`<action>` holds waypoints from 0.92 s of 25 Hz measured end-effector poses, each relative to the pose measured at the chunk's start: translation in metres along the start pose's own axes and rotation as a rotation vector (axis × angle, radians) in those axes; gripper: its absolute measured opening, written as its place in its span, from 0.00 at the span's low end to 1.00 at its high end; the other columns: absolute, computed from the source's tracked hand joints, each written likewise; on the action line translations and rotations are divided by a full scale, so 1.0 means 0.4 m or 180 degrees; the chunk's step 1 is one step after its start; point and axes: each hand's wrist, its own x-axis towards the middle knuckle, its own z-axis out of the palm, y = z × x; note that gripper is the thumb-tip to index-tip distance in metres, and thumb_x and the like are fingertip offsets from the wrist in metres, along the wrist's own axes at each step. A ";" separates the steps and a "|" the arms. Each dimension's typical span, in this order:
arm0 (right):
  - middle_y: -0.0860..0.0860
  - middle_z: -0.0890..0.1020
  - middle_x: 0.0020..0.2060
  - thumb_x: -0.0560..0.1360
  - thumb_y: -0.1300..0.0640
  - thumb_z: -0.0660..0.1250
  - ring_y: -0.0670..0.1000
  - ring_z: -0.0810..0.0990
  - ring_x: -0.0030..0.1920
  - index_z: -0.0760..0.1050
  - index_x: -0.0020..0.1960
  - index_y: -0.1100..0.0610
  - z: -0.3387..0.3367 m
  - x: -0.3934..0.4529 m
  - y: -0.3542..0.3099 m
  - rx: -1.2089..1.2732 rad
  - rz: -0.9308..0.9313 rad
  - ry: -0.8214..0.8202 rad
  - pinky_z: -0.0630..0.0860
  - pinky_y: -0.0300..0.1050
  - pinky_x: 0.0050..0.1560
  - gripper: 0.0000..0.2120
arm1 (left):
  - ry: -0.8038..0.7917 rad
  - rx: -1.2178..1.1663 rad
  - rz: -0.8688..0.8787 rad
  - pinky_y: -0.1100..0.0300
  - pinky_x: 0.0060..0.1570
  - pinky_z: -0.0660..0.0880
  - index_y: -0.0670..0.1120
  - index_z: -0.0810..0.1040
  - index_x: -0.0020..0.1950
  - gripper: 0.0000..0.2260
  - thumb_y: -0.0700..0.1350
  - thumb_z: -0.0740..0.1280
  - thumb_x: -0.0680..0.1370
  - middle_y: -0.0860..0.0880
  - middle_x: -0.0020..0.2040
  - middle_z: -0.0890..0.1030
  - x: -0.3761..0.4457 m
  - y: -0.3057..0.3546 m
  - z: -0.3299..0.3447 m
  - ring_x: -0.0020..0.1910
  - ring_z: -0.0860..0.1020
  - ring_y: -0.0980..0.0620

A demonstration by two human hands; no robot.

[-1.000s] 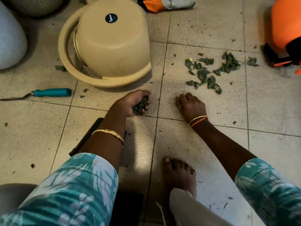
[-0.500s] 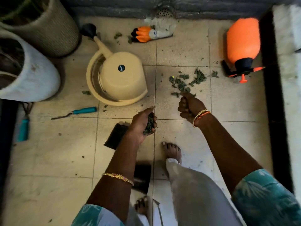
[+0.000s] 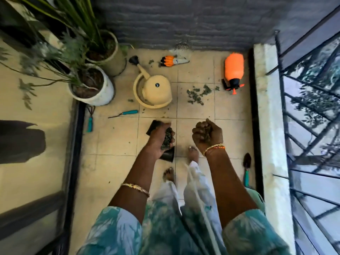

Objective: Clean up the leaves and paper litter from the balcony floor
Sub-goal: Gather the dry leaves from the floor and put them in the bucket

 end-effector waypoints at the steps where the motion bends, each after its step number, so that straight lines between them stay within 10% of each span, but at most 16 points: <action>1: 0.48 0.70 0.23 0.68 0.56 0.58 0.46 0.67 0.20 0.69 0.24 0.56 0.007 -0.049 0.021 0.0152 -0.0033 0.0030 0.61 0.31 0.18 0.15 | -0.0006 -0.0161 -0.0024 0.67 0.21 0.65 0.46 0.73 0.40 0.11 0.49 0.63 0.80 0.50 0.27 0.74 -0.055 -0.019 -0.011 0.24 0.70 0.54; 23: 0.47 0.64 0.15 0.80 0.54 0.53 0.43 0.61 0.13 0.61 0.26 0.54 -0.140 -0.680 0.571 -0.3096 0.1932 -0.0128 0.54 0.28 0.12 0.23 | 0.0963 -0.2577 0.0786 0.71 0.21 0.64 0.47 0.70 0.35 0.14 0.47 0.60 0.80 0.51 0.24 0.73 -0.764 -0.833 -0.274 0.19 0.71 0.55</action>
